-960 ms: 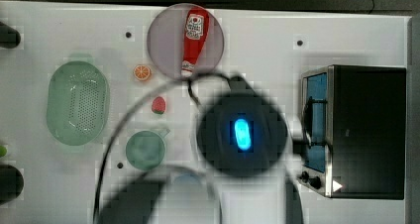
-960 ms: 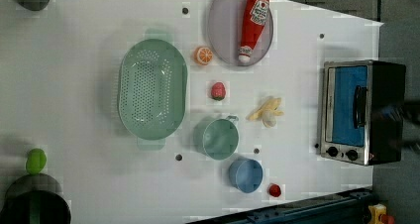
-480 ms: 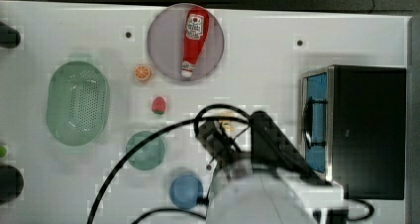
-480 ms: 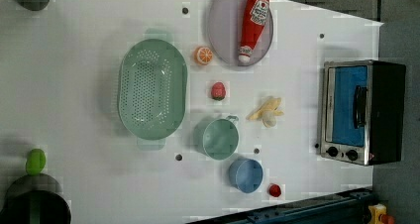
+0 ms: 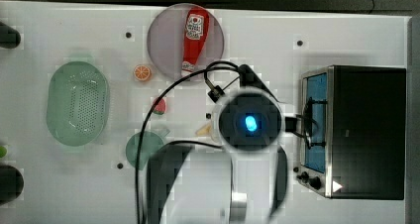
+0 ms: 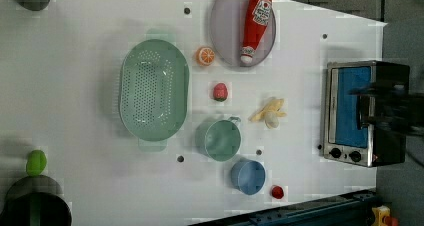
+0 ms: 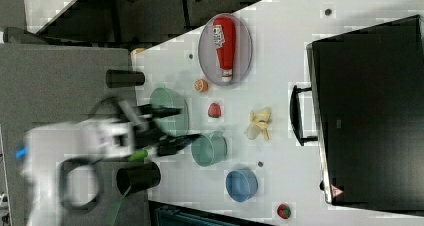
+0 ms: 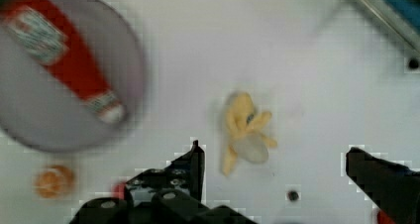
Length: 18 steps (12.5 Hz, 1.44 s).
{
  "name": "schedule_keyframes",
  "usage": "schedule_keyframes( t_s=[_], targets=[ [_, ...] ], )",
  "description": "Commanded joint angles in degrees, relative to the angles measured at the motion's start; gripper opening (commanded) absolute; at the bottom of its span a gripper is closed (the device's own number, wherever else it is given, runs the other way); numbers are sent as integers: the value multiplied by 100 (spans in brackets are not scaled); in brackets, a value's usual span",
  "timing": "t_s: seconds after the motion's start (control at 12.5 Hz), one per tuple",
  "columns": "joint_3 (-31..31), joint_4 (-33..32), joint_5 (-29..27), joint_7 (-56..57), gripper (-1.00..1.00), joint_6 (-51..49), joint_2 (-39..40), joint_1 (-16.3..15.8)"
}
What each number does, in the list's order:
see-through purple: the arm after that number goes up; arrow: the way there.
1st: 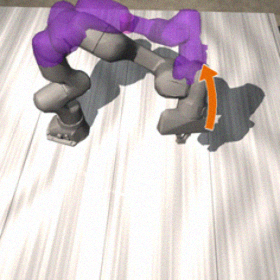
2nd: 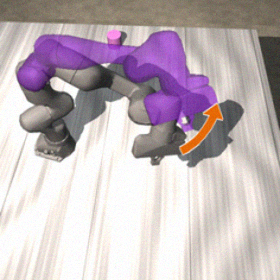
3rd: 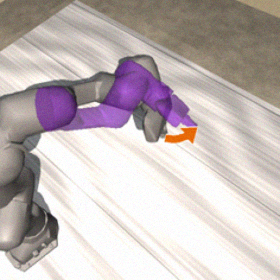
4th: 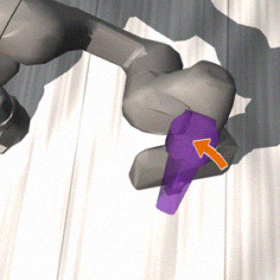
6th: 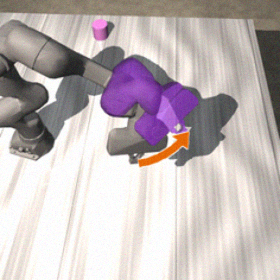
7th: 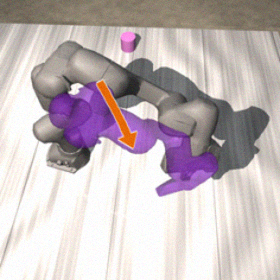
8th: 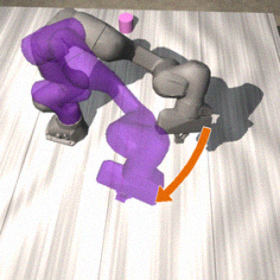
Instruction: Pick banana from table and place on oven.
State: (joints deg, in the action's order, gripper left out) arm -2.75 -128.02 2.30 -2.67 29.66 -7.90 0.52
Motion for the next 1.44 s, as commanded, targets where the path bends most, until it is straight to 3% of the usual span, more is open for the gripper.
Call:
schedule_keyframes(
  t_s=[0.08,0.56,1.12,1.2,1.44],
  targets=[
    [18,-463,13,-17,100,651,339,13],
    [13,-1115,13,-17,100,2667,1597,14],
    [2,-1337,13,-19,100,3887,2649,25],
    [2,-1338,13,-19,92,4033,2732,25],
    [2,-1335,13,-20,18,4193,2809,25]
  ],
)
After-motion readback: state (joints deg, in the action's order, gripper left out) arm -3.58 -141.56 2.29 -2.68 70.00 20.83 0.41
